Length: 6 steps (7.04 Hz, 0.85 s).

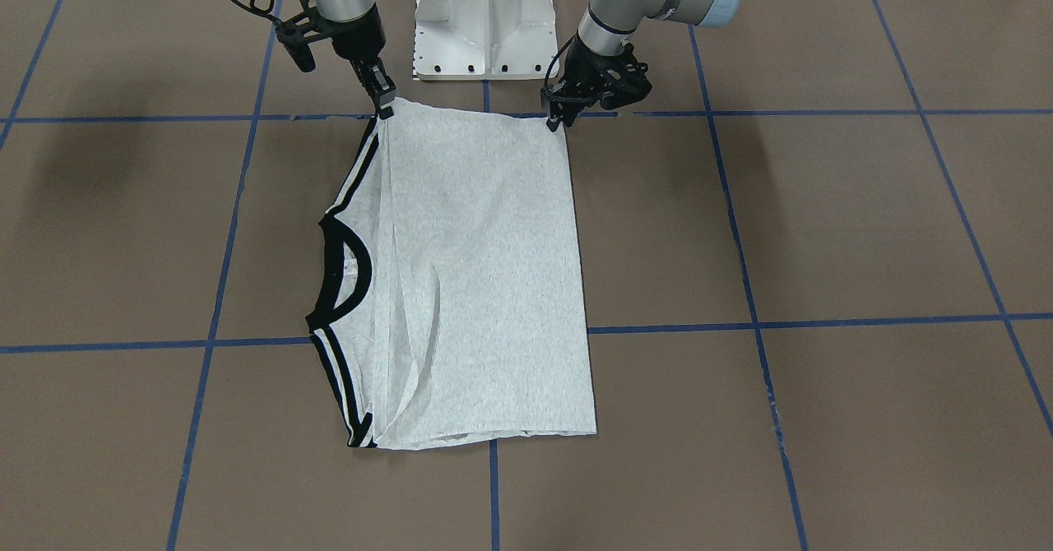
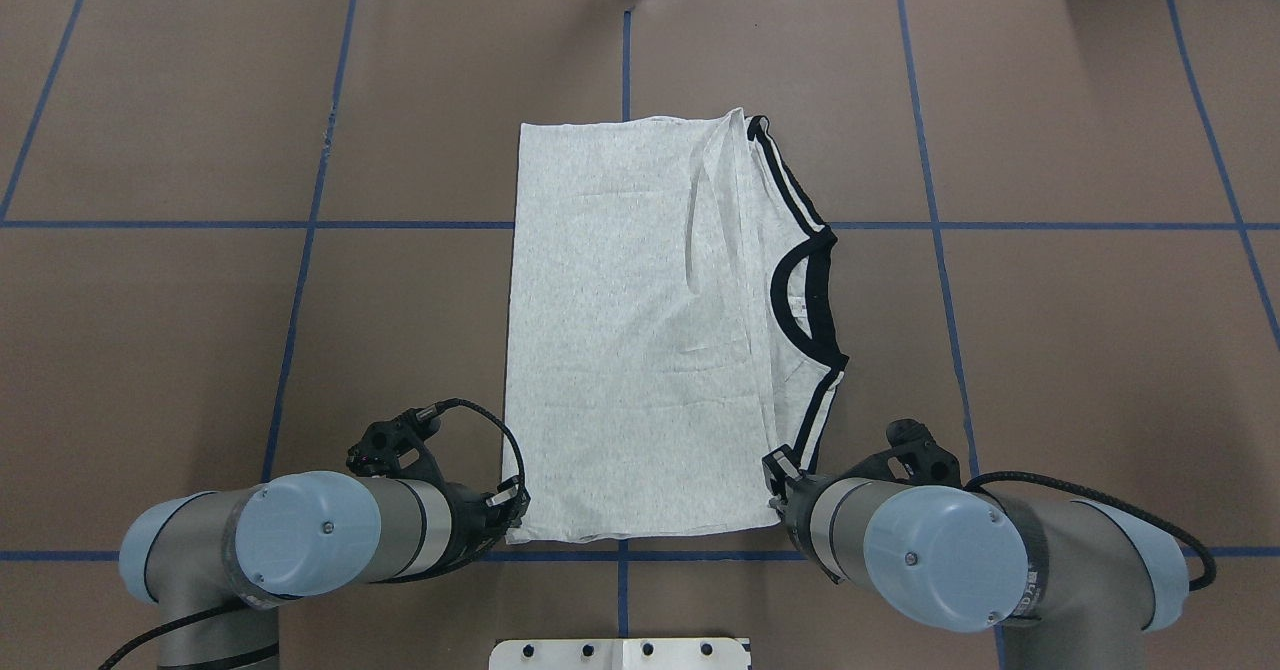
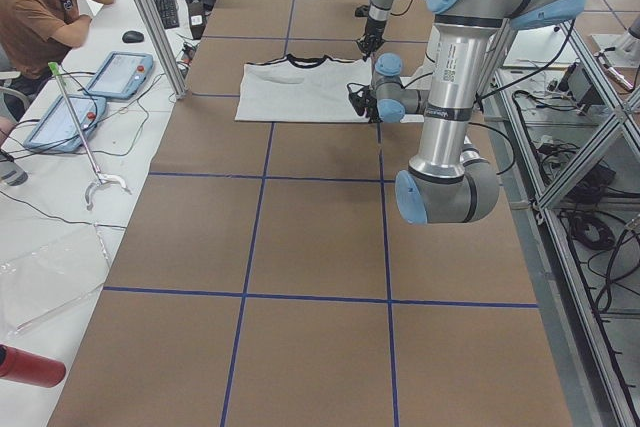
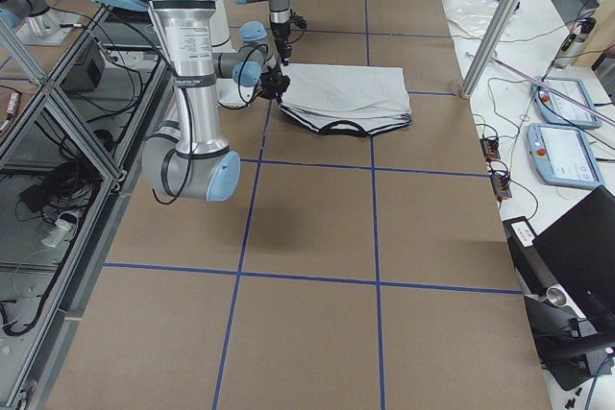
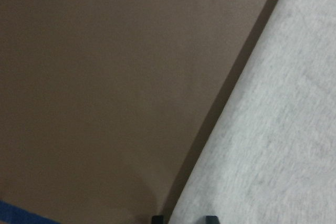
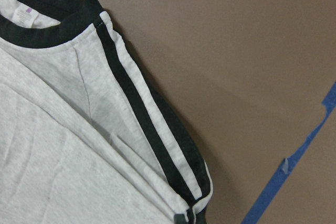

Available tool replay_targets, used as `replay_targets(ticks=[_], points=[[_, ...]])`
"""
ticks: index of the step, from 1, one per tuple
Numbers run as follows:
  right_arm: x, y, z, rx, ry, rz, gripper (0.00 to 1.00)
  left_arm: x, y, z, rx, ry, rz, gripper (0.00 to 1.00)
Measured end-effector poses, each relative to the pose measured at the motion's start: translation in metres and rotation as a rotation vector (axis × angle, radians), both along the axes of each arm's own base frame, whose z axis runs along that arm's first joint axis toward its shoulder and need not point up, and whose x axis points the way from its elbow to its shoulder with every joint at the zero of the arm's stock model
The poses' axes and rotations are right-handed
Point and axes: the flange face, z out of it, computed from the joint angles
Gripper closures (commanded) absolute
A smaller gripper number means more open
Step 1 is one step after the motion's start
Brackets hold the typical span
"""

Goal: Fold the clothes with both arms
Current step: 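Grasp the shirt's near edge with both grippers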

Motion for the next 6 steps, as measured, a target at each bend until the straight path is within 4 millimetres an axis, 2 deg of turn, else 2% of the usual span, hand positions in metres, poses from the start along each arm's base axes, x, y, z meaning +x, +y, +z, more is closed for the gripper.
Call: replay_targets(ticks=[2,3,4,6], points=[[0.000,0.000,-0.001,0.000,-0.001,0.000,1.00,-0.001,0.001,-0.001,0.001,0.003,0.004,1.00],[0.001,0.001,-0.002,0.000,-0.002,-0.001,1.00,-0.008,0.002,-0.009,0.004,0.021,0.006,1.00],[0.001,0.002,-0.003,-0.001,-0.006,-0.006,1.00,-0.020,0.005,-0.023,0.007,0.047,0.010,1.00],[0.013,0.018,-0.019,-0.022,-0.011,-0.052,1.00,-0.060,0.019,-0.064,-0.006,0.085,0.039,1.00]])
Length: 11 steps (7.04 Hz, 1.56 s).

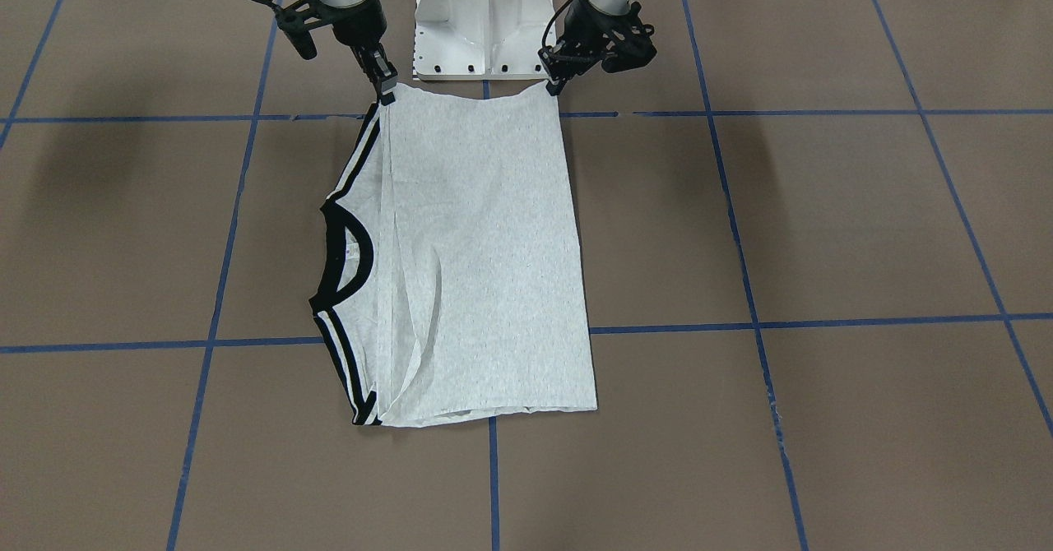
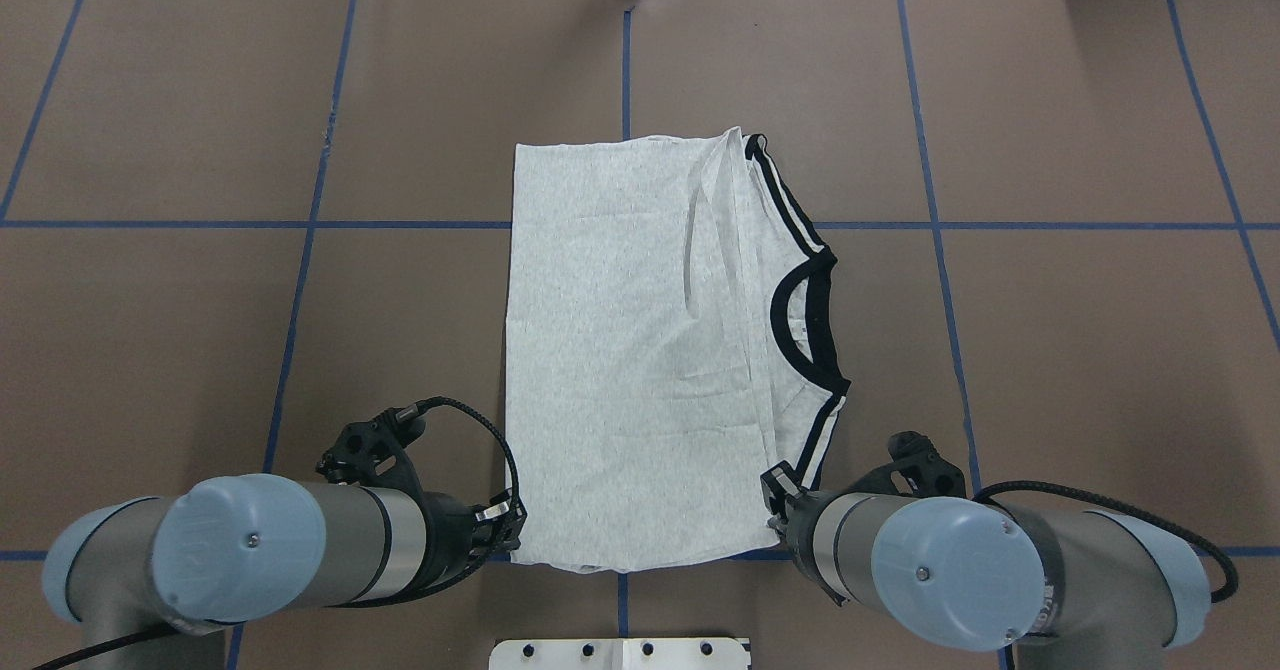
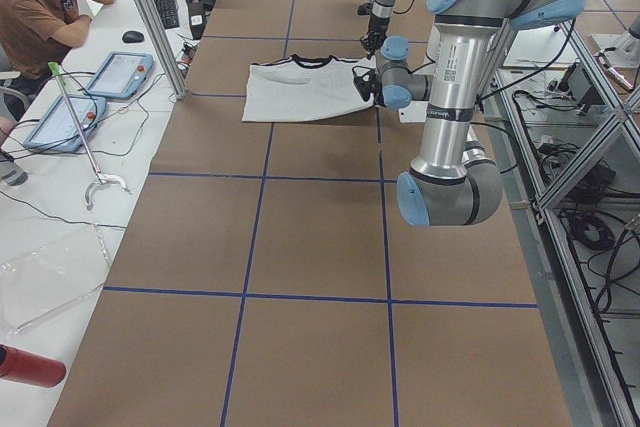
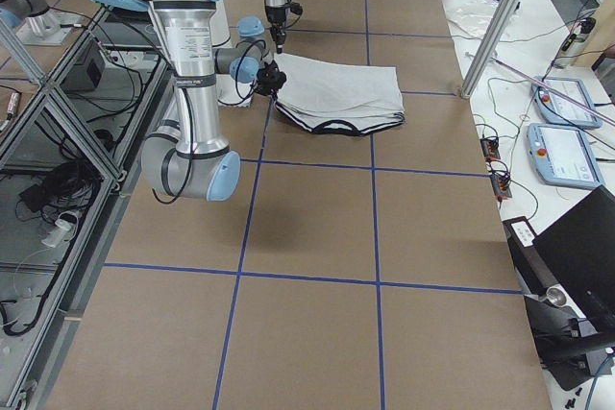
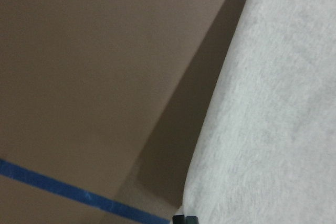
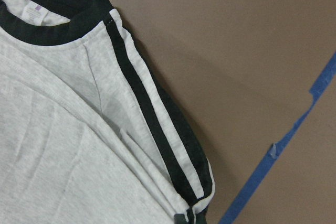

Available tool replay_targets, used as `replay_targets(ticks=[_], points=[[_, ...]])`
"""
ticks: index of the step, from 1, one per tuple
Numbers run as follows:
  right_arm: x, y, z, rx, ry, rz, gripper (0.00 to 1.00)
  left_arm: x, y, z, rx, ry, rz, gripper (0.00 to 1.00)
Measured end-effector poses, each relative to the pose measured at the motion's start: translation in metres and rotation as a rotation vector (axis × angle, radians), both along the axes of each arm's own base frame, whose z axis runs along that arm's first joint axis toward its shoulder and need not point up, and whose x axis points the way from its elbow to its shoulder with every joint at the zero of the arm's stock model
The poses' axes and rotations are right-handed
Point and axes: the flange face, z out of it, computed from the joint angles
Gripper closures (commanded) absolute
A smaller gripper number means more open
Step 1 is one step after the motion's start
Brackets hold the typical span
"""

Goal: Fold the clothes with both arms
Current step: 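Grasp the shirt's near edge with both grippers, then lift the near edge with both grippers and fold it toward the far edge, then release the folded edge and raise both grippers away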

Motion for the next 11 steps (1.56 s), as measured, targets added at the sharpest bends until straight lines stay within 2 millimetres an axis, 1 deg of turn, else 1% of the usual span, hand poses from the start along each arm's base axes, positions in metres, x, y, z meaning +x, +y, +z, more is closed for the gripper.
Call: replay_targets(ticks=[1,2,3,4,5,6,7,8,9,11], points=[[0.015,0.008,-0.015,-0.010,-0.003,-0.022,1.00,-0.021,0.007,-0.022,-0.006,0.024,0.017,1.00],[0.033,0.003,-0.029,-0.016,-0.004,-0.010,1.00,-0.042,0.001,-0.040,-0.010,0.043,0.020,1.00],[0.046,-0.023,-0.039,-0.014,0.004,0.040,1.00,-0.059,-0.027,-0.052,0.013,0.044,-0.002,1.00],[0.054,-0.063,-0.050,-0.003,0.012,0.093,1.00,-0.068,-0.065,-0.059,0.060,0.031,-0.020,1.00],[0.060,-0.112,-0.059,0.009,0.021,0.119,1.00,-0.068,-0.104,-0.059,0.096,0.006,-0.041,1.00],[0.062,-0.158,-0.063,0.018,0.040,0.124,1.00,-0.064,-0.143,-0.058,0.127,-0.024,-0.067,1.00],[0.056,-0.201,-0.063,0.036,0.068,0.125,1.00,-0.058,-0.180,-0.054,0.160,-0.055,-0.090,1.00],[0.044,-0.238,-0.061,0.055,0.092,0.125,1.00,-0.049,-0.211,-0.046,0.188,-0.072,-0.107,1.00],[0.030,-0.268,-0.055,0.075,0.099,0.125,1.00,-0.039,-0.235,-0.032,0.204,-0.074,-0.122,1.00],[0.006,-0.318,-0.040,0.117,0.114,0.108,1.00,-0.021,-0.280,-0.010,0.231,-0.074,-0.151,1.00]])
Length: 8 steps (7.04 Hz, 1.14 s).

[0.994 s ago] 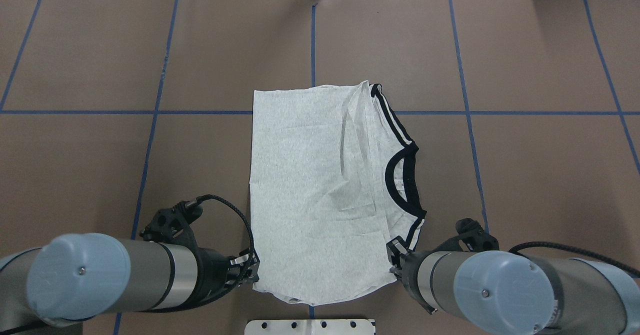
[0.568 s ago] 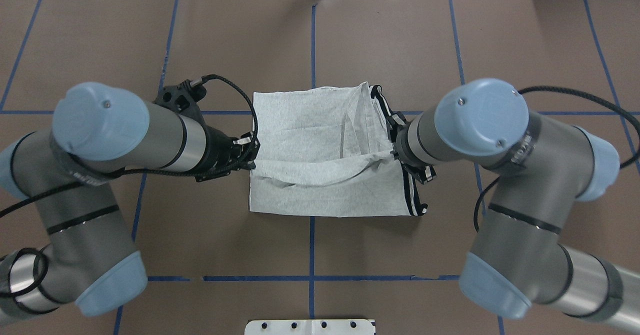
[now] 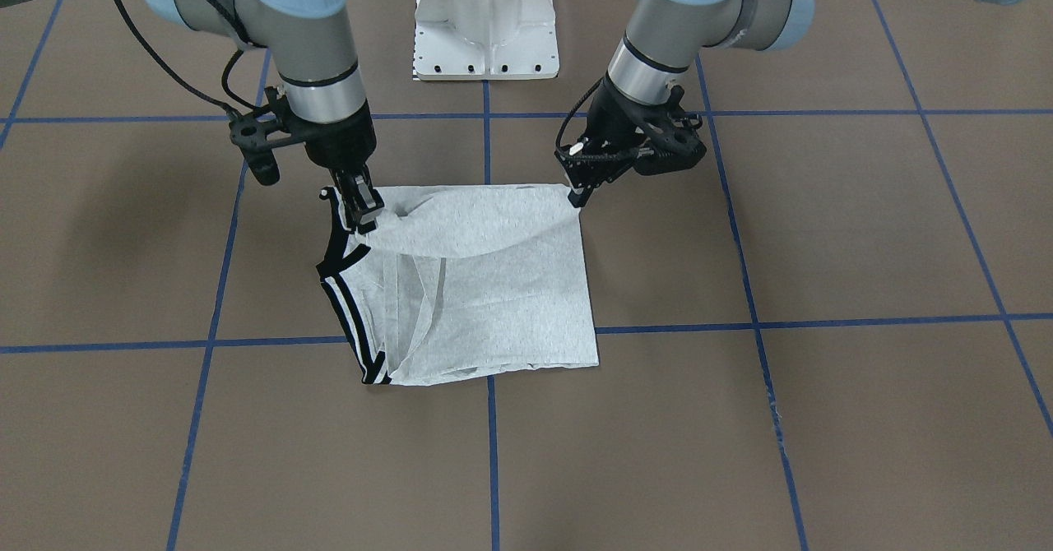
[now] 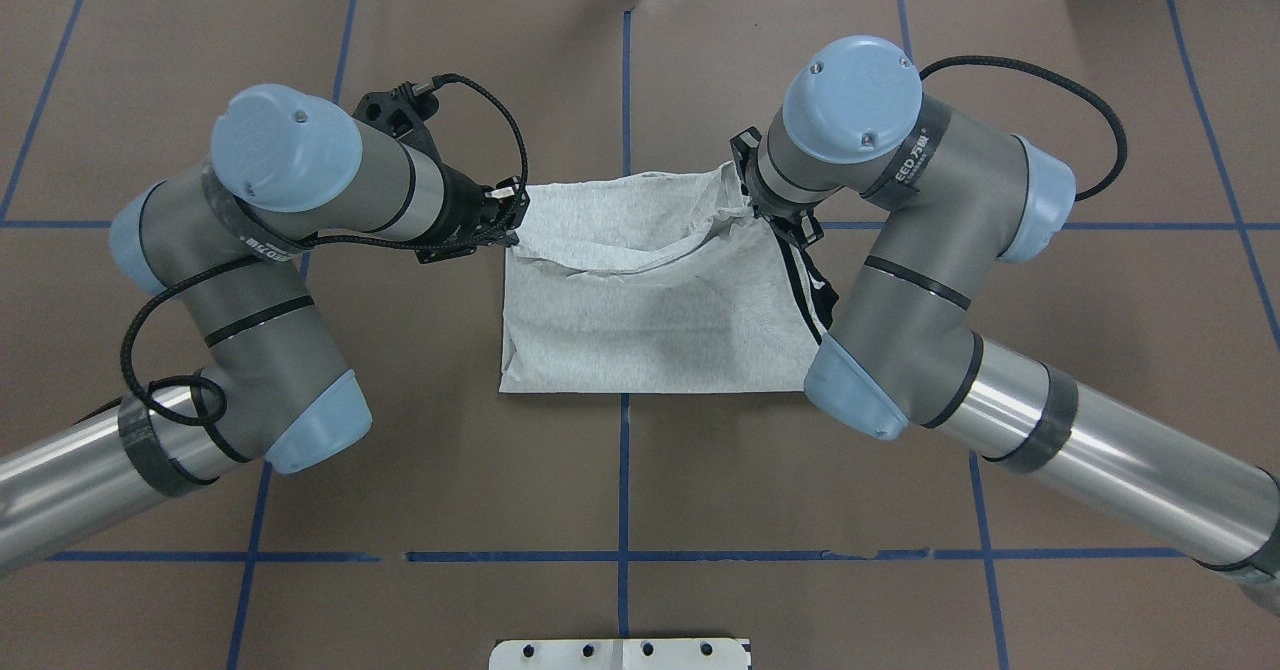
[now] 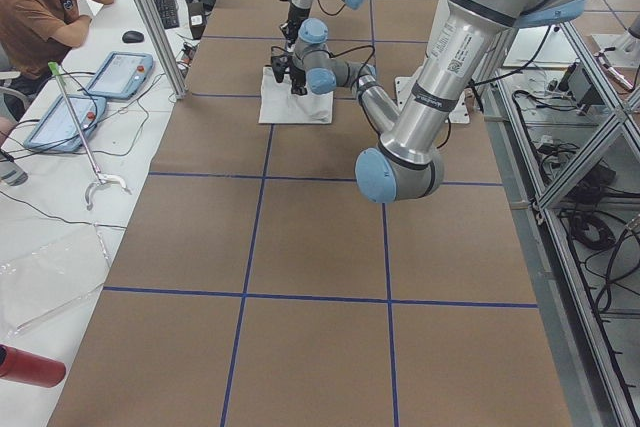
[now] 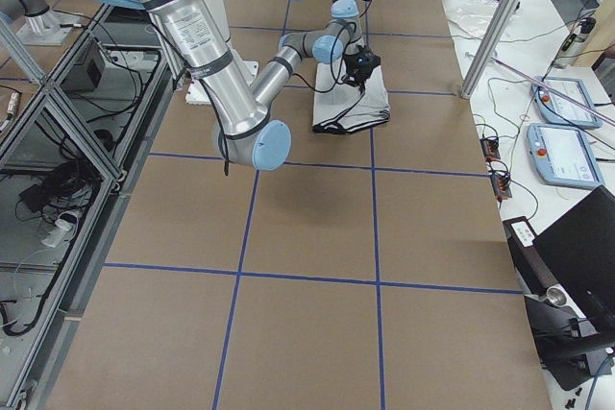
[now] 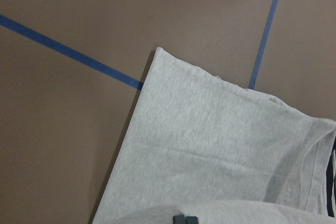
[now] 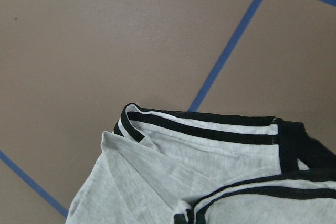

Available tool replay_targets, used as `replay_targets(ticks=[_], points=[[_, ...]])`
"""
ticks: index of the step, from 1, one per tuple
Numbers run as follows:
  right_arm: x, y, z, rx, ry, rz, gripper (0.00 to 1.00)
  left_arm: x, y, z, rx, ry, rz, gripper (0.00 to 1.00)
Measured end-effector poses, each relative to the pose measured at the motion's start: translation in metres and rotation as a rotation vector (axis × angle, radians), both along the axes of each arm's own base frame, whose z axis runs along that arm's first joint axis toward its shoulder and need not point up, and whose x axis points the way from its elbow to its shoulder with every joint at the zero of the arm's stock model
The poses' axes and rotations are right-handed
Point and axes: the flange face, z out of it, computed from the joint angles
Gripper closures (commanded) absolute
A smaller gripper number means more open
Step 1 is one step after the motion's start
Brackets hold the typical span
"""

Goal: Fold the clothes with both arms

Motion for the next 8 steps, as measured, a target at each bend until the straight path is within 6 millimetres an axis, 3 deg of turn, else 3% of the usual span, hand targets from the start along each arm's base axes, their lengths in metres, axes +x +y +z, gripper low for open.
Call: replay_targets(ticks=[1,2,3,5,7,8], points=[[-0.009,-0.024,0.003,0.008,0.022,-0.017,1.00,0.004,-0.025,0.007,0.028,-0.011,-0.010,1.00],[-0.016,-0.045,0.007,0.012,0.034,-0.025,0.01,0.005,-0.045,0.015,0.056,-0.026,-0.016,0.59],[-0.020,-0.067,0.011,0.028,0.037,-0.037,0.00,0.005,-0.063,0.030,0.088,-0.040,-0.019,0.37],[-0.020,-0.114,0.025,0.114,0.071,-0.105,0.00,-0.010,-0.104,0.061,0.175,-0.081,-0.029,0.35],[0.033,-0.164,0.052,0.207,0.116,-0.222,0.00,-0.035,-0.129,0.071,0.229,-0.116,-0.040,0.35],[0.064,-0.180,0.076,0.231,0.137,-0.278,0.00,-0.045,-0.134,0.074,0.247,-0.128,-0.037,0.35]])
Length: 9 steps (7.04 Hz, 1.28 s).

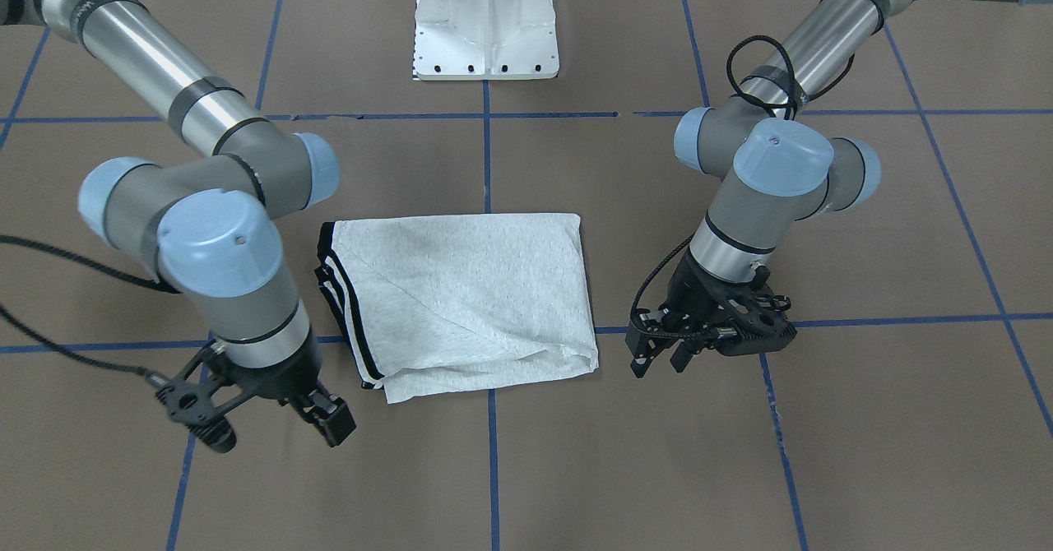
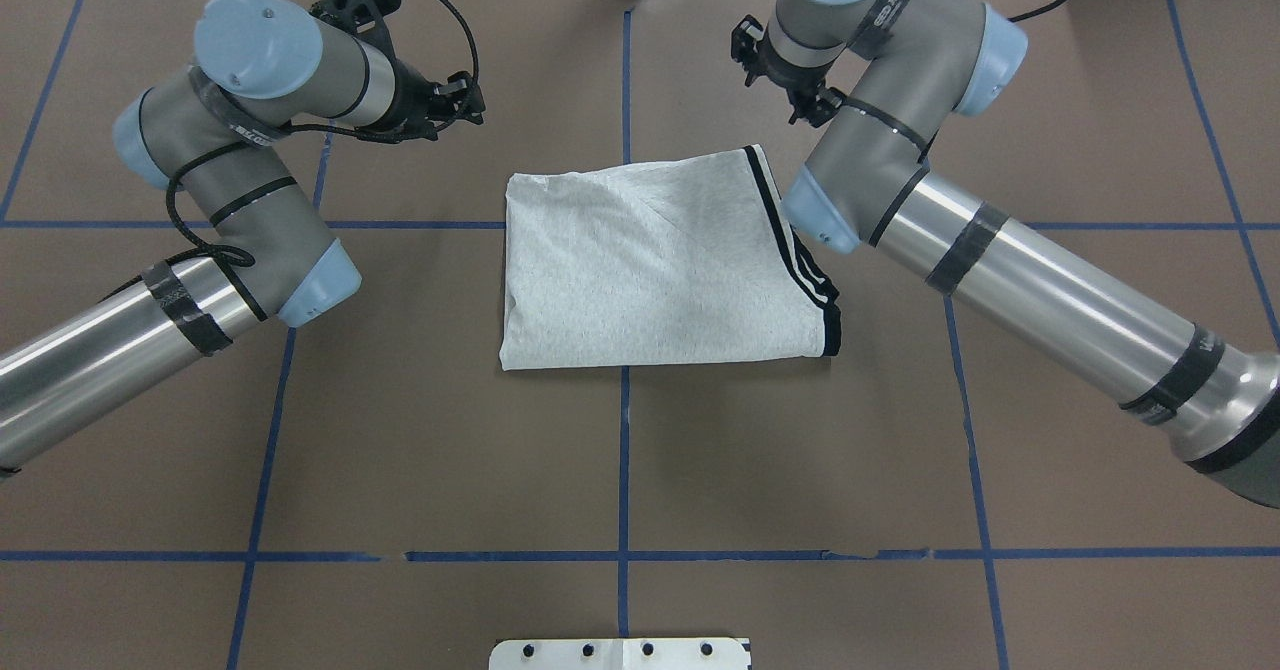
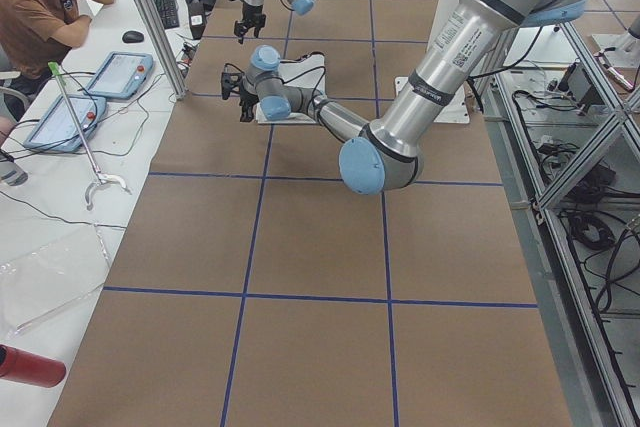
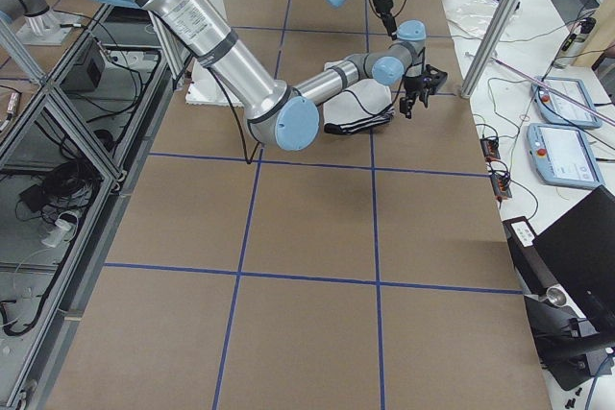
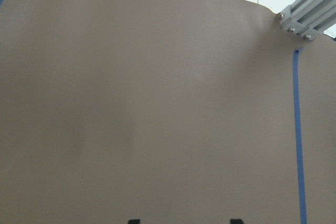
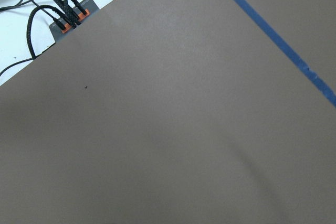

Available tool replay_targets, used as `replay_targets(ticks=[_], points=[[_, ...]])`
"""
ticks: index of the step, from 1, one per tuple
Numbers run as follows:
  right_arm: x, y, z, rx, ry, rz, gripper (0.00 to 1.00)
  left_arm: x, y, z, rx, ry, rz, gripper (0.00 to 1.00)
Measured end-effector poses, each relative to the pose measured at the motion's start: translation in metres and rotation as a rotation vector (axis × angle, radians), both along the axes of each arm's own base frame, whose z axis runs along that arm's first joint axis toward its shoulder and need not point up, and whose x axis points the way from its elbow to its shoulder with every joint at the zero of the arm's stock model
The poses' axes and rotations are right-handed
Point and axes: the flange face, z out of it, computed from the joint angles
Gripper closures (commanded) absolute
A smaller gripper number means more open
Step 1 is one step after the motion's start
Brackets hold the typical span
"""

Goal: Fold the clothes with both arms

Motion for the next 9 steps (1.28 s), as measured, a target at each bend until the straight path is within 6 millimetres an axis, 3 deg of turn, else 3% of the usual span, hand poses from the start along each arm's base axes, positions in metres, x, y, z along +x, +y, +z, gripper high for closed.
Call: replay_targets(ticks=[1,2,4,6,8,9], points=[[0.037,-0.009,0.034,0.017,0.019,-0.068,0.00,-0.015,-0.004,0.010,0.028,-0.021,0.037,0.35],[0.083,-0.013,0.071,0.035,0.021,-0.149,0.00,-0.044,-0.004,0.028,0.074,-0.047,0.107,0.35],[0.203,-0.008,0.157,0.098,-0.007,-0.318,0.00,-0.124,0.016,0.066,0.214,-0.129,0.230,0.35],[0.315,0.008,0.222,0.195,0.016,-0.452,0.00,-0.198,0.035,0.098,0.316,-0.272,0.346,0.34],[0.400,0.024,0.243,0.220,0.050,-0.588,0.00,-0.289,0.033,0.127,0.326,-0.362,0.437,0.00],[0.428,0.032,0.248,0.224,0.057,-0.632,0.00,-0.342,0.032,0.152,0.334,-0.407,0.458,0.00]])
